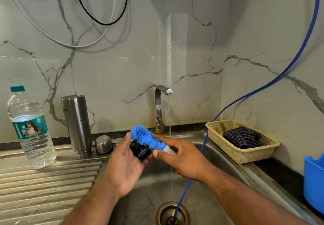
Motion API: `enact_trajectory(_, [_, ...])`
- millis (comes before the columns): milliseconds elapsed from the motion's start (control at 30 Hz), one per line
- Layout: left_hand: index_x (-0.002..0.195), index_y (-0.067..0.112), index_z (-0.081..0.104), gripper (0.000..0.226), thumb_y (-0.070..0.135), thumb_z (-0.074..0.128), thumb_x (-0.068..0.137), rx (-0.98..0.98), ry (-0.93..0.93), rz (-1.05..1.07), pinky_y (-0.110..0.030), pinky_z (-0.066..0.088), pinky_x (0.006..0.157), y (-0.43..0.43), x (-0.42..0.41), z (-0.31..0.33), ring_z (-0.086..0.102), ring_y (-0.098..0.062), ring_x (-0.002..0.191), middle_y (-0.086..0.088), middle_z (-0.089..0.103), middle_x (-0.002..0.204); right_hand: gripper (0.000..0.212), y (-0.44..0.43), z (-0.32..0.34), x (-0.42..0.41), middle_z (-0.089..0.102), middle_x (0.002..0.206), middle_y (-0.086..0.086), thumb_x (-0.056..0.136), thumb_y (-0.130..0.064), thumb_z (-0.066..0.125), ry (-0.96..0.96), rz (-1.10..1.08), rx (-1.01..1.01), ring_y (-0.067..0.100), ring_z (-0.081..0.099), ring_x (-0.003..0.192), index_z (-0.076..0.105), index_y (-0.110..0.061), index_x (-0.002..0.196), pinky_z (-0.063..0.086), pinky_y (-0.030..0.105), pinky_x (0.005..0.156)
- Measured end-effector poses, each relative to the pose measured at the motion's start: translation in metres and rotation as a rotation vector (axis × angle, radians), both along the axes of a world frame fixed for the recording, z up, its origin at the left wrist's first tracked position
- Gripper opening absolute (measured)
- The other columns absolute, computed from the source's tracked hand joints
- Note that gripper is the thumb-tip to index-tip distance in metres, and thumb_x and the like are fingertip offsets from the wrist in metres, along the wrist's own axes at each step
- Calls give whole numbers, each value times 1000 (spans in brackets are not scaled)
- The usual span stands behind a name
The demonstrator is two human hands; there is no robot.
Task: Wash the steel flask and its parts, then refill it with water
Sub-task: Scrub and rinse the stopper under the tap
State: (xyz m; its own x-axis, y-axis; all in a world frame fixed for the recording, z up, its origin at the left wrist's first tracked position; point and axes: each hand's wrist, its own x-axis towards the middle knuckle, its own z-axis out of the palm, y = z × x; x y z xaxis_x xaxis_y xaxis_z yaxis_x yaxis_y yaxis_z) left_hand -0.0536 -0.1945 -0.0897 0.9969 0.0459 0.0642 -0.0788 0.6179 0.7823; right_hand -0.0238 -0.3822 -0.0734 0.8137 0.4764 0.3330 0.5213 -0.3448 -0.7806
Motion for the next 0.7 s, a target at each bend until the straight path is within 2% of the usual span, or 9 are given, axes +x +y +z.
enact_trajectory(67, [139,3,53,53,40,35,106,-57,43,-35,-46,41,112,1,0,0,60,-34,128,-22,65,133,51,-1,-4,6,63,96,-22,94,-50,68,1,-95,-10,-23,54,61,50,-53,142,40,3,51])
enact_trajectory(167, [137,-1,53,39,19,39,107,-59,88,-20,-47,55,102,-1,-1,-4,68,-33,117,-25,68,126,55,-3,-6,4,60,89,-20,93,-50,69,33,-92,21,-20,54,55,49,-50,144,39,4,47])
enact_trajectory(300, [129,-4,59,33,11,50,101,16,70,34,-44,57,92,2,4,-7,71,-30,112,-22,70,123,54,-1,-3,5,66,119,-23,92,-49,71,-21,-41,6,-25,57,78,51,-52,143,41,-1,62])
enact_trajectory(333, [129,-5,59,37,12,55,96,21,63,34,-44,57,93,3,5,-7,70,-30,114,-23,70,124,54,-1,-4,6,67,115,-22,92,-49,70,-9,-79,20,-25,57,76,51,-52,143,41,-1,60])
enact_trajectory(433, [129,-3,60,47,19,63,89,54,52,42,-41,58,96,3,6,-7,69,-28,116,-19,70,125,52,-3,-3,2,62,75,-25,94,-45,70,66,-54,64,-15,56,52,51,-49,142,40,7,47])
enact_trajectory(500, [127,1,64,48,27,66,87,108,42,77,-35,57,91,2,7,-6,70,-23,107,-16,72,123,49,-3,-1,1,61,62,-29,95,-43,70,87,8,63,-7,55,47,52,-51,140,43,13,47])
enact_trajectory(600, [124,6,67,50,41,63,88,163,43,96,-32,48,79,1,5,-8,66,-19,93,-14,73,119,52,-2,-4,6,60,71,-23,94,-47,68,74,-60,32,-11,55,48,52,-49,143,40,8,46])
enact_trajectory(667, [125,6,66,51,42,60,90,173,47,91,-34,49,80,0,5,-7,67,-21,95,-17,73,120,53,-1,-6,5,60,77,-17,93,-49,69,93,-52,31,-7,55,49,51,-51,143,41,9,48])
enact_trajectory(700, [126,5,65,52,42,60,90,156,52,96,-36,51,82,-1,5,-7,68,-23,97,-18,72,120,52,0,-7,4,62,75,-13,93,-48,70,114,-14,49,-1,54,49,52,-53,141,43,15,47])
